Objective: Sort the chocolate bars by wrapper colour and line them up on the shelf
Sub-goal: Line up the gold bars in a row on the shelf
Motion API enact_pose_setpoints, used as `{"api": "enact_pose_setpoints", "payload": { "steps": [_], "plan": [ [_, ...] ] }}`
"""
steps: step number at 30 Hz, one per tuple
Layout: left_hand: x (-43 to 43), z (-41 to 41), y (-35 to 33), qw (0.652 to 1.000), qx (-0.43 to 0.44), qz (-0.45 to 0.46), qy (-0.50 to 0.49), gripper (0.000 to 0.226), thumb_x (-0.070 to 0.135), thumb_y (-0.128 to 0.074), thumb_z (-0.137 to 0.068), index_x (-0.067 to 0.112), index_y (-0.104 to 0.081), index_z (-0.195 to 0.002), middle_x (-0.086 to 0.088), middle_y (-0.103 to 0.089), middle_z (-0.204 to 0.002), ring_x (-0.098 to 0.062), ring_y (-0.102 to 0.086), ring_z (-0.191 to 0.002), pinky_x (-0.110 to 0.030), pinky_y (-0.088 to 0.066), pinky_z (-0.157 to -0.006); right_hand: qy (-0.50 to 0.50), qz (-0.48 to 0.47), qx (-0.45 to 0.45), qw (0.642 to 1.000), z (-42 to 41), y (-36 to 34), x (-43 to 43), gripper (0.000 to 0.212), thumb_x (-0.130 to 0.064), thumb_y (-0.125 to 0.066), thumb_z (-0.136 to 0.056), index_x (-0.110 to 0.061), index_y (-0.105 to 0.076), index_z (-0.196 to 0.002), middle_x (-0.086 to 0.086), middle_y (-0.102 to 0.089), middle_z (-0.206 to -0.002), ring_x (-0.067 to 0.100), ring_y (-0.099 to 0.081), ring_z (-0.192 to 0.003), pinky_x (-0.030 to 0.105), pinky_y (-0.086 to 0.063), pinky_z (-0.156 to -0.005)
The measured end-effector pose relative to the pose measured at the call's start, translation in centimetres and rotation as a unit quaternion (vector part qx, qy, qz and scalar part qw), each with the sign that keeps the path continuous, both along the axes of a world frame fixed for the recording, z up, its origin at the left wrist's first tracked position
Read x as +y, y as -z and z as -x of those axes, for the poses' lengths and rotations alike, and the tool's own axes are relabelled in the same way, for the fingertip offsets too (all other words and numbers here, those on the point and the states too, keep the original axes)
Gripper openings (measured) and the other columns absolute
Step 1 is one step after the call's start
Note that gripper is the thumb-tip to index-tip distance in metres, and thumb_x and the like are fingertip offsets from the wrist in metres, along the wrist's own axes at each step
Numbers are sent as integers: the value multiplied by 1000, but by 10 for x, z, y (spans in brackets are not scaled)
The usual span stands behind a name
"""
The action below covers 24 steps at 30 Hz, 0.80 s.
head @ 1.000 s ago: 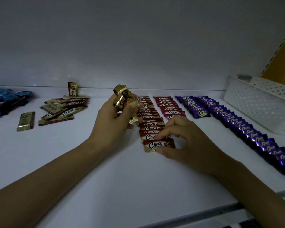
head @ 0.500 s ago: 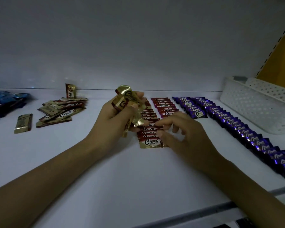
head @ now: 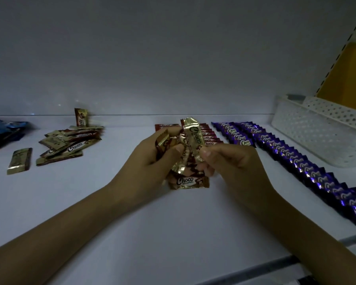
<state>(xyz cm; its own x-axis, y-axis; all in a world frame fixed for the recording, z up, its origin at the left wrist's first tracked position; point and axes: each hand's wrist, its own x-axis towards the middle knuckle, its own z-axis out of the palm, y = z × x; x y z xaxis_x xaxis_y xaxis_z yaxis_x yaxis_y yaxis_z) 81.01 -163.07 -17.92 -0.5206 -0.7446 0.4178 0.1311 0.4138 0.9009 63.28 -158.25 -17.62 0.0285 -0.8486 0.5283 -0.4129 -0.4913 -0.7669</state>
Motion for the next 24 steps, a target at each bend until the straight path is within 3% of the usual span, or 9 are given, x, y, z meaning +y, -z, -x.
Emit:
{"api": "enact_pose_setpoints", "payload": {
  "steps": [3,7,9,12,16,19,22,24],
  "plan": [
    [-6,-2,-2,997,-3,40,-64,27,8,-46,-98,31,-60,-106,16,-69,-81,-1,-63,-69,-12,-46,-54,12,-4,-30,999,2,-2,-1,14,-20,-58,-83,-25,-68,-76,-7,-66,-58,1,-59,-52,14,-47,-51],
    [-17,-6,-9,988,13,33,-149,27,10,-41,-100,32,-56,-103,9,-71,-82,-6,-64,-60,-18,-41,-41,2,3,-44,999,6,-7,3,16,-8,-65,-82,-22,-70,-88,-1,-65,-52,1,-55,-40,13,-42,-40],
    [-22,-11,-9,982,16,32,-183,25,13,-39,-101,34,-53,-103,12,-71,-82,-4,-64,-60,-18,-41,-41,-11,22,14,1000,10,-6,7,17,-9,-68,-79,-18,-71,-93,-2,-66,-55,0,-57,-45,10,-42,-44],
    [-26,-17,-8,974,19,28,-223,25,14,-39,-102,35,-52,-103,11,-70,-81,-4,-65,-61,-17,-41,-42,-38,6,176,984,14,0,14,15,-3,-75,-76,-9,-75,-90,-2,-68,-66,-1,-56,-56,8,-41,-56],
    [-31,-19,-8,971,16,26,-237,24,13,-39,-101,33,-52,-103,9,-68,-83,-3,-64,-59,-16,-41,-42,-109,-47,223,968,9,2,20,12,-15,-79,-75,-12,-78,-87,-18,-63,-63,-2,-56,-56,6,-40,-58],
    [-29,-16,-8,975,11,32,-221,23,10,-39,-101,30,-52,-102,8,-68,-79,-2,-62,-57,-12,-41,-43,-78,-26,241,967,4,0,18,11,-25,-77,-74,-14,-76,-77,-20,-58,-58,1,-53,-54,8,-38,-56],
    [-25,-12,-7,979,12,47,-197,26,5,-39,-100,27,-54,-101,6,-66,-77,1,-60,-58,-8,-40,-44,-43,-14,299,953,-1,2,18,19,-37,-79,-69,-21,-76,-79,-31,-42,-52,-11,-51,-61,4,-35,-66],
    [-23,-11,-5,980,2,60,-188,27,5,-39,-100,27,-54,-101,4,-66,-78,1,-59,-58,-7,-39,-44,-21,-25,328,944,-3,3,18,27,-47,-75,-69,-23,-75,-83,-29,-40,-54,-13,-48,-66,8,-30,-68]
  ]
}}
